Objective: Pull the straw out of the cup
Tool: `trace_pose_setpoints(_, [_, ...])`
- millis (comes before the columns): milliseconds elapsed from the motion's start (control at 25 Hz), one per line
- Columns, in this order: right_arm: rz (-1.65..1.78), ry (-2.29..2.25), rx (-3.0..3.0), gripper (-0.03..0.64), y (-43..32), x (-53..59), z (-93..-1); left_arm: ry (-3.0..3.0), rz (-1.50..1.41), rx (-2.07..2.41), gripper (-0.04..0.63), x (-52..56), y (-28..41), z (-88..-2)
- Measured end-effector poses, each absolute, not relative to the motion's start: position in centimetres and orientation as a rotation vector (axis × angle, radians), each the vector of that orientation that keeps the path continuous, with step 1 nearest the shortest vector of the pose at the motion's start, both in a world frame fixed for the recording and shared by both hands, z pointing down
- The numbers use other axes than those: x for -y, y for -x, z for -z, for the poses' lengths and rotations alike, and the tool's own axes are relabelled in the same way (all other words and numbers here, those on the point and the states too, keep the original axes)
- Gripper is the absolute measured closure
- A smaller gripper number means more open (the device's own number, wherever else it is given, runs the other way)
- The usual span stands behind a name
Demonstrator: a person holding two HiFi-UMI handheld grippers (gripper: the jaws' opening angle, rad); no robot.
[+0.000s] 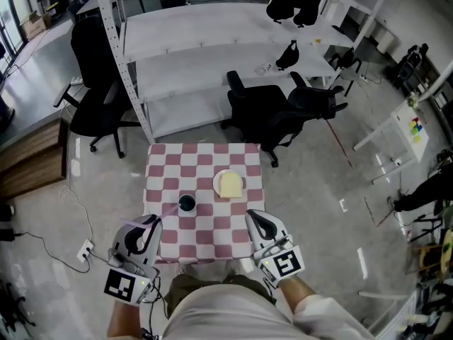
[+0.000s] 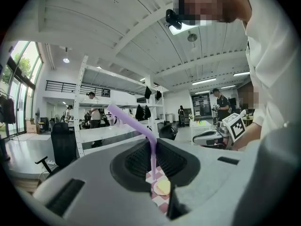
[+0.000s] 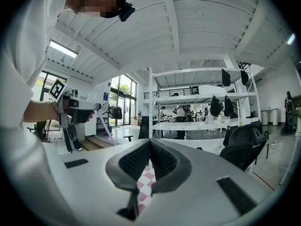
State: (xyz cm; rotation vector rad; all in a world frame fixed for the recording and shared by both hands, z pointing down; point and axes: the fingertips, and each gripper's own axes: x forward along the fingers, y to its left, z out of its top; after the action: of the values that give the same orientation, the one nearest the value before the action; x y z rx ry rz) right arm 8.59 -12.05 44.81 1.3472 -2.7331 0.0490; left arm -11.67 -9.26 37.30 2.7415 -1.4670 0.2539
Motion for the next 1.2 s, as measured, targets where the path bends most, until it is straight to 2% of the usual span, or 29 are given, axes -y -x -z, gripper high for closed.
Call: trace_pose_setpoints(1200, [-0.005,-1.323,2.748,0.614,-8.3,12.1,-43.9,-2.773,-0.226,1.493,0.561,8.5,11.4,-36.0])
